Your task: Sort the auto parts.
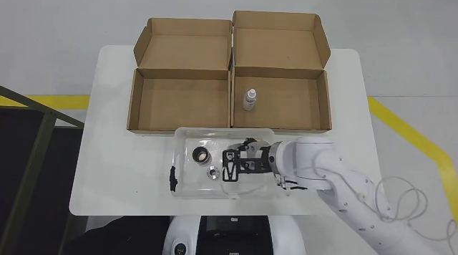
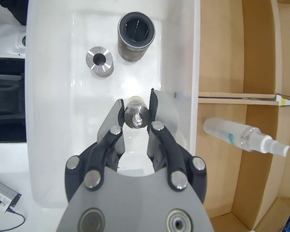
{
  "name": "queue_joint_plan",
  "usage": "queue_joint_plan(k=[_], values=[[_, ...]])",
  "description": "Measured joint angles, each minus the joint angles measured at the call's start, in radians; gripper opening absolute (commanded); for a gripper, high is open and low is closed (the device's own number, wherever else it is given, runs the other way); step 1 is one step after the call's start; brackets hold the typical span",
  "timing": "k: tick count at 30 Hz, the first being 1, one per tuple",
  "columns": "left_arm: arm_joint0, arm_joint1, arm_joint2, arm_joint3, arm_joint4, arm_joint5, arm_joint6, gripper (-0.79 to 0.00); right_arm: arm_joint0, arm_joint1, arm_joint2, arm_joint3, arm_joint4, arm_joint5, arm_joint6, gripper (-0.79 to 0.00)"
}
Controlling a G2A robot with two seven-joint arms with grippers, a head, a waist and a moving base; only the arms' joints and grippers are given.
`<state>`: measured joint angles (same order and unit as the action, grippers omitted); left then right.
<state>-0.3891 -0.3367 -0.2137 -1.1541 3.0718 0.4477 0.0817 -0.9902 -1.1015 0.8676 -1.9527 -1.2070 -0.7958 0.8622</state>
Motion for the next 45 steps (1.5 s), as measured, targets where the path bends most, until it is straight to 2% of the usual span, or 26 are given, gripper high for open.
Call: queue_joint_plan(k=[10, 15, 21, 28, 35, 45], values=[[0.0, 0.0, 0.0, 0.0, 0.0, 0.0, 0.0, 0.0, 0.023, -0.017, -0.001, 0.034, -0.005, 0.07, -0.276, -0.785], [0.0, 0.0, 0.0, 0.0, 0.0, 0.0, 0.0, 0.0, 0.032, -0.022, 0.01, 0.043, 0.029, 0.06, -0.386, -0.785], [0.0, 0.0, 0.0, 0.0, 0.0, 0.0, 0.0, 0.0, 0.072, -0.026, 0.028, 0.002, 0.113, 0.011, -0.43, -0.785], [0.0, 0.0, 0.0, 0.0, 0.0, 0.0, 0.0, 0.0, 0.103, -0.027, 0.084, -0.051, 0.16, 0.013, -0.502, -0.785], [0.0, 0.0, 0.0, 0.0, 0.0, 0.0, 0.0, 0.0, 0.064, -0.018, 0.19, -0.147, 0.151, 0.045, -0.604, -0.785], [0.0, 0.0, 0.0, 0.0, 0.0, 0.0, 0.0, 0.0, 0.007, -0.009, 0.291, -0.197, 0.095, 0.083, -0.71, -0.785]])
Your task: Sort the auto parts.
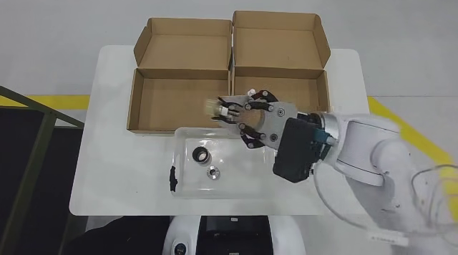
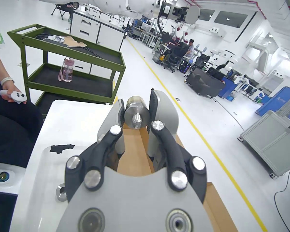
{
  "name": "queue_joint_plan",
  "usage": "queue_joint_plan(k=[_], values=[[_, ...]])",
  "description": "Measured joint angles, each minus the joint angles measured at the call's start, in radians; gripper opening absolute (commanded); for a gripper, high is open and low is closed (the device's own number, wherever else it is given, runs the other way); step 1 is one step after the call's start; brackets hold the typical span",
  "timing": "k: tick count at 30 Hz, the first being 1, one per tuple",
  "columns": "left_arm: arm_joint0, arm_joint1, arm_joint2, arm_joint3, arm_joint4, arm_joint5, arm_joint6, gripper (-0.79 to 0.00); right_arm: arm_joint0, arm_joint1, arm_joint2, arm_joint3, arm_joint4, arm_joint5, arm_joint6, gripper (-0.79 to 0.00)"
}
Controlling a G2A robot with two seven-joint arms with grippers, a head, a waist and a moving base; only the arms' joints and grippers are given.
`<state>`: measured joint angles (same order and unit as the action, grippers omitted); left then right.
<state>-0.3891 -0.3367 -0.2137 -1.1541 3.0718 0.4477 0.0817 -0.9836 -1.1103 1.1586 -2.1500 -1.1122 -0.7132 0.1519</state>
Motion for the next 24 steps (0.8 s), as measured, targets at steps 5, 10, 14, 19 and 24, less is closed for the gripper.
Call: queue_joint_plan(k=[5, 10, 14, 19, 24], values=[[0.0, 0.0, 0.0, 0.0, 0.0, 0.0, 0.0, 0.0, -0.044, 0.007, 0.062, -0.025, 0.002, 0.013, -0.028, -0.785], [0.0, 0.0, 0.0, 0.0, 0.0, 0.0, 0.0, 0.0, -0.092, 0.013, 0.122, -0.055, -0.007, 0.015, -0.063, -0.785], [0.0, 0.0, 0.0, 0.0, 0.0, 0.0, 0.0, 0.0, -0.116, 0.016, 0.151, -0.065, -0.029, 0.006, -0.107, -0.785], [0.0, 0.0, 0.0, 0.0, 0.0, 0.0, 0.0, 0.0, -0.121, 0.017, 0.158, -0.056, -0.054, -0.017, -0.145, -0.785], [0.0, 0.0, 0.0, 0.0, 0.0, 0.0, 0.0, 0.0, -0.117, 0.018, 0.152, -0.024, -0.065, -0.032, -0.148, -0.785]])
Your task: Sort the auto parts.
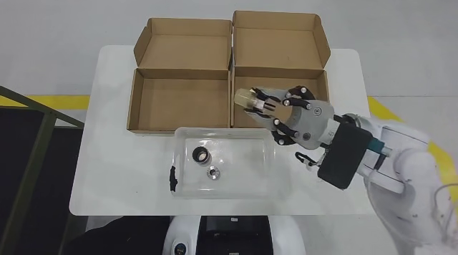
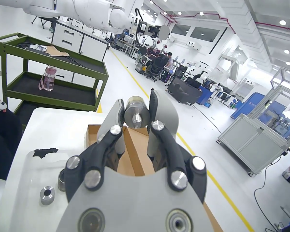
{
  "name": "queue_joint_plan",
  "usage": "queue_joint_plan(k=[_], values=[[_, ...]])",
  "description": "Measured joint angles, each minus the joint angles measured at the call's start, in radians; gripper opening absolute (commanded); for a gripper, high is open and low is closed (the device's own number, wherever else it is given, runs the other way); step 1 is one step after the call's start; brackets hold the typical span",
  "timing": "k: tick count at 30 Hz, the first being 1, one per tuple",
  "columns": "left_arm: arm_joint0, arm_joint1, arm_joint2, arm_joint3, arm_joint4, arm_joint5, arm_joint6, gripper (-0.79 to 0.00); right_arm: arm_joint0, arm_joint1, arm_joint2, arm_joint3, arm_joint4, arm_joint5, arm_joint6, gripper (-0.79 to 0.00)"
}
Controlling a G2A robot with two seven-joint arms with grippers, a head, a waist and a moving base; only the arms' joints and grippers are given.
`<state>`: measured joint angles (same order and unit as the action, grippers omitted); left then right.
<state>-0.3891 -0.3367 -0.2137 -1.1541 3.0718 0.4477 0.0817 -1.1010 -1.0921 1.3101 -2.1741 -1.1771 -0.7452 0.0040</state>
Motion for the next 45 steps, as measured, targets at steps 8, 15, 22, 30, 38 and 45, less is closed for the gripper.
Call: queue_joint_plan(k=[8, 15, 22, 30, 38, 45], values=[[0.0, 0.0, 0.0, 0.0, 0.0, 0.0, 0.0, 0.0, 0.019, 0.002, -0.035, 0.081, -0.016, -0.035, 0.083, -0.785], [0.0, 0.0, 0.0, 0.0, 0.0, 0.0, 0.0, 0.0, 0.049, 0.003, -0.071, 0.184, -0.004, -0.051, 0.195, -0.785], [0.0, 0.0, 0.0, 0.0, 0.0, 0.0, 0.0, 0.0, 0.053, 0.007, -0.071, 0.266, 0.023, -0.034, 0.291, -0.785], [0.0, 0.0, 0.0, 0.0, 0.0, 0.0, 0.0, 0.0, 0.049, 0.015, -0.044, 0.336, 0.055, -0.01, 0.398, -0.785], [0.0, 0.0, 0.0, 0.0, 0.0, 0.0, 0.0, 0.0, 0.068, 0.019, -0.051, 0.415, 0.09, 0.004, 0.487, -0.785], [0.0, 0.0, 0.0, 0.0, 0.0, 0.0, 0.0, 0.0, 0.096, 0.018, -0.081, 0.478, 0.093, 0.013, 0.53, -0.785]])
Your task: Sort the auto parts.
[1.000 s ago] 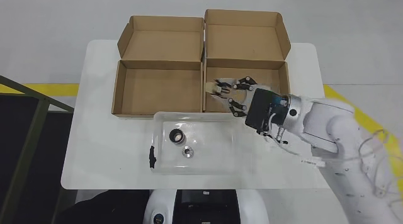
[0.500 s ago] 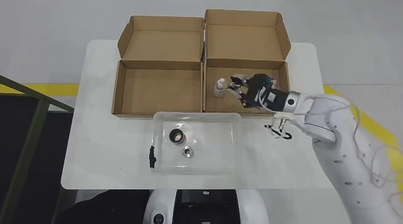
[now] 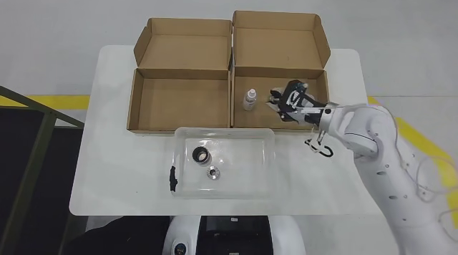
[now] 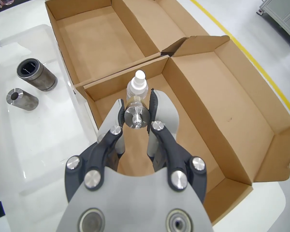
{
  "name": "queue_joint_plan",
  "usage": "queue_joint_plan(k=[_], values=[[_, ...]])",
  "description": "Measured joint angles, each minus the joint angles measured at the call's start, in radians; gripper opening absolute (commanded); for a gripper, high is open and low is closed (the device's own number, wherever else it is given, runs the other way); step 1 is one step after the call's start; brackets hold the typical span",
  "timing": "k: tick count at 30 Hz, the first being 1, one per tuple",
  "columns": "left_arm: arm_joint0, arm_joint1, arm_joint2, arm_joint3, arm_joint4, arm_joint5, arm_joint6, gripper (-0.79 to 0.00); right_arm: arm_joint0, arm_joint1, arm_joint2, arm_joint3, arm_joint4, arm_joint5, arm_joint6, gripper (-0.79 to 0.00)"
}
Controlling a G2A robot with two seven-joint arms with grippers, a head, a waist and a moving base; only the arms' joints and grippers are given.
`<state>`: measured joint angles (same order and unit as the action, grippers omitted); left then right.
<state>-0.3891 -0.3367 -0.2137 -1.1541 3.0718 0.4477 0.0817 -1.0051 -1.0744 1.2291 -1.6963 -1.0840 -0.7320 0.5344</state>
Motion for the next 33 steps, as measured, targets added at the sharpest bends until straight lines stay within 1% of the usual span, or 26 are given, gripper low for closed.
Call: queue_joint_plan(k=[5, 15, 23, 28, 29, 30, 31, 33], values=[[0.0, 0.0, 0.0, 0.0, 0.0, 0.0, 0.0, 0.0, 0.048, -0.006, -0.053, 0.06, 0.003, 0.001, 0.067, -0.785], [0.0, 0.0, 0.0, 0.0, 0.0, 0.0, 0.0, 0.0, 0.178, -0.031, -0.169, 0.237, 0.024, 0.008, 0.132, -0.785], [0.0, 0.0, 0.0, 0.0, 0.0, 0.0, 0.0, 0.0, 0.255, -0.055, -0.248, 0.356, 0.026, 0.027, 0.147, -0.785], [0.0, 0.0, 0.0, 0.0, 0.0, 0.0, 0.0, 0.0, 0.288, -0.065, -0.277, 0.401, 0.02, 0.038, 0.152, -0.785], [0.0, 0.0, 0.0, 0.0, 0.0, 0.0, 0.0, 0.0, 0.294, -0.066, -0.281, 0.406, 0.017, 0.042, 0.155, -0.754], [0.0, 0.0, 0.0, 0.0, 0.0, 0.0, 0.0, 0.0, 0.298, -0.067, -0.284, 0.409, 0.014, 0.044, 0.158, -0.699], [0.0, 0.0, 0.0, 0.0, 0.0, 0.0, 0.0, 0.0, 0.302, -0.068, -0.287, 0.41, 0.012, 0.046, 0.162, -0.677], [0.0, 0.0, 0.0, 0.0, 0.0, 0.0, 0.0, 0.0, 0.311, -0.071, -0.295, 0.416, 0.008, 0.05, 0.17, -0.659]])
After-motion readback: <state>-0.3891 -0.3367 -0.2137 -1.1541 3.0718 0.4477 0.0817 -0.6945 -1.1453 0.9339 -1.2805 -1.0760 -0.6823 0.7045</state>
